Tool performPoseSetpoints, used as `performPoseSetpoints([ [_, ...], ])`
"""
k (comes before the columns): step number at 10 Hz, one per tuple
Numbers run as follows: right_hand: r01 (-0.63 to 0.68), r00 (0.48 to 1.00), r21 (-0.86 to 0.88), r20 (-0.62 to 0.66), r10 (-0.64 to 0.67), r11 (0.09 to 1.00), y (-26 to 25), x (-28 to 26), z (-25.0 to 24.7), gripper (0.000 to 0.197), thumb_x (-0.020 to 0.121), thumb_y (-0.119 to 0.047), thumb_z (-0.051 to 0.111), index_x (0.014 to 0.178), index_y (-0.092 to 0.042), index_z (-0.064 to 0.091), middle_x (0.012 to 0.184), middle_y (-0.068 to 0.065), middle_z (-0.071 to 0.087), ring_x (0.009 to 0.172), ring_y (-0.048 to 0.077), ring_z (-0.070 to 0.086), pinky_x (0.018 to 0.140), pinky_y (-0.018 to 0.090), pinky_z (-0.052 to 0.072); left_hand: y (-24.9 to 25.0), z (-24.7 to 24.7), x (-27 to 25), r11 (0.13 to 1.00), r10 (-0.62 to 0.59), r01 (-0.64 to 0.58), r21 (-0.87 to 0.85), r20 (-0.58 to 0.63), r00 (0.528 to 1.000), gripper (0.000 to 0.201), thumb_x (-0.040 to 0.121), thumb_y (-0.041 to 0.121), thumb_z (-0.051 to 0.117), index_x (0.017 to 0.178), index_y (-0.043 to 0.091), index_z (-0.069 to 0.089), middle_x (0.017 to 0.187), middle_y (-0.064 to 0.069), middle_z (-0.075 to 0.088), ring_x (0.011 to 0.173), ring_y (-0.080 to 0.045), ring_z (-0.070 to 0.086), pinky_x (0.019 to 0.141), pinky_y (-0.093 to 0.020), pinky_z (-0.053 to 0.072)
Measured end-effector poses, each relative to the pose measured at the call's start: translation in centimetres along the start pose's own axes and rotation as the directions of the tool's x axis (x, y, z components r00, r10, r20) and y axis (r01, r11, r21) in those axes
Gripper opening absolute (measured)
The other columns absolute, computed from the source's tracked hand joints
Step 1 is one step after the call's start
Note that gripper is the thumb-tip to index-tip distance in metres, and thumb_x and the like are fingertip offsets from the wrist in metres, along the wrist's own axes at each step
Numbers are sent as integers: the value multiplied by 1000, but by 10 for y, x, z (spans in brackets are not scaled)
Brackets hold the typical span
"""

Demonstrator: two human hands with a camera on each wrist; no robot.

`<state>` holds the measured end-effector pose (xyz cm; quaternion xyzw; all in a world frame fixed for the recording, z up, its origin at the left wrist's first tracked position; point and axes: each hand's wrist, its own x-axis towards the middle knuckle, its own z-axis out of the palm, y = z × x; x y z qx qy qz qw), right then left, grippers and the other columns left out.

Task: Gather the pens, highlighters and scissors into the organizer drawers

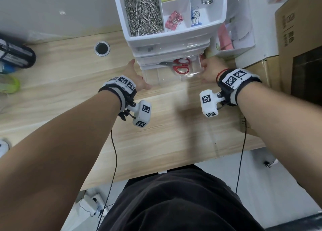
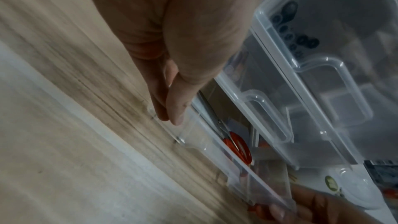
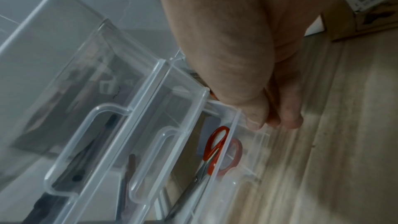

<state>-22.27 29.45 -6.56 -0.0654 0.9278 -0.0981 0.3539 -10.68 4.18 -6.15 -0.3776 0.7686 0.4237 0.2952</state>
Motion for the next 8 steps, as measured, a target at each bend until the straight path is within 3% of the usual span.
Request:
performPoseSetpoints([
  [1, 34, 997, 83, -70, -28, 996, -4, 7, -2, 52, 83, -18, 74, 131, -10, 53, 125, 10, 63, 112, 30, 60, 92, 35, 48, 6, -3, 5, 998, 58, -62, -32, -103, 993, 114, 73, 17, 86, 155, 21, 7, 138, -8, 57, 121, -26, 57, 92, -29, 42],
  [2, 60, 992, 149, -121, -42, 987, -10, 14, -3, 42, 86, -12, 69, 124, -10, 51, 111, 5, 61, 100, 25, 59, 94, 40, 51, 10, -8, 15, 995, 104, -102, 18, -177, 979, 98, 71, 23, 87, 147, 21, 25, 125, -5, 62, 100, -26, 67, 89, -37, 55],
  [3, 60, 987, 220, -159, -25, 974, -11, 26, 0, 31, 89, -19, 69, 117, -12, 58, 105, 1, 67, 94, 25, 66, 93, 43, 55, 16, -15, 23, 983, 148, -113, 143, -258, 955, 81, 72, 33, 86, 137, 14, 43, 113, 1, 61, 93, -18, 60, 80, -28, 49],
  [4, -9, 986, 287, -157, 57, 958, -12, 37, 5, 38, 89, -27, 70, 123, -14, 59, 111, 6, 71, 98, 30, 71, 90, 47, 57, 19, -16, 29, 970, 165, -112, 215, -249, 954, 71, 74, 39, 83, 131, 10, 52, 119, -3, 64, 96, -18, 59, 76, -25, 43],
  [5, -54, 984, 302, -147, 102, 952, -10, 50, 11, 44, 90, -25, 66, 131, -12, 56, 118, 9, 69, 98, 33, 71, 88, 47, 58, 17, -12, 35, 970, 156, -98, 224, -260, 953, 63, 74, 41, 83, 123, 10, 59, 113, -1, 66, 87, -16, 55, 74, -26, 43],
  [6, -90, 981, 279, -139, 133, 956, -12, 50, 11, 39, 92, -22, 60, 130, -12, 57, 118, 11, 69, 99, 35, 70, 88, 48, 58, 17, -13, 38, 973, 137, -77, 220, -271, 953, 55, 73, 41, 83, 114, 11, 64, 108, -4, 70, 83, -18, 57, 70, -28, 45],
  [7, -91, 983, 233, -137, 125, 968, -15, 43, 9, 35, 93, -27, 59, 124, -10, 56, 110, 11, 69, 98, 33, 69, 86, 45, 57, 18, -14, 33, 968, 139, -82, 236, -238, 961, 59, 75, 37, 82, 123, 11, 60, 111, -2, 66, 86, -18, 56, 72, -27, 44],
  [8, -94, 983, 224, -133, 126, 970, -16, 29, 9, 42, 93, -17, 58, 132, -8, 46, 120, 13, 61, 108, 33, 61, 92, 40, 52, 17, -15, 23, 980, 123, -89, 178, -192, 974, 75, 74, 33, 84, 136, 13, 47, 109, 0, 59, 89, -20, 57, 78, -31, 51],
])
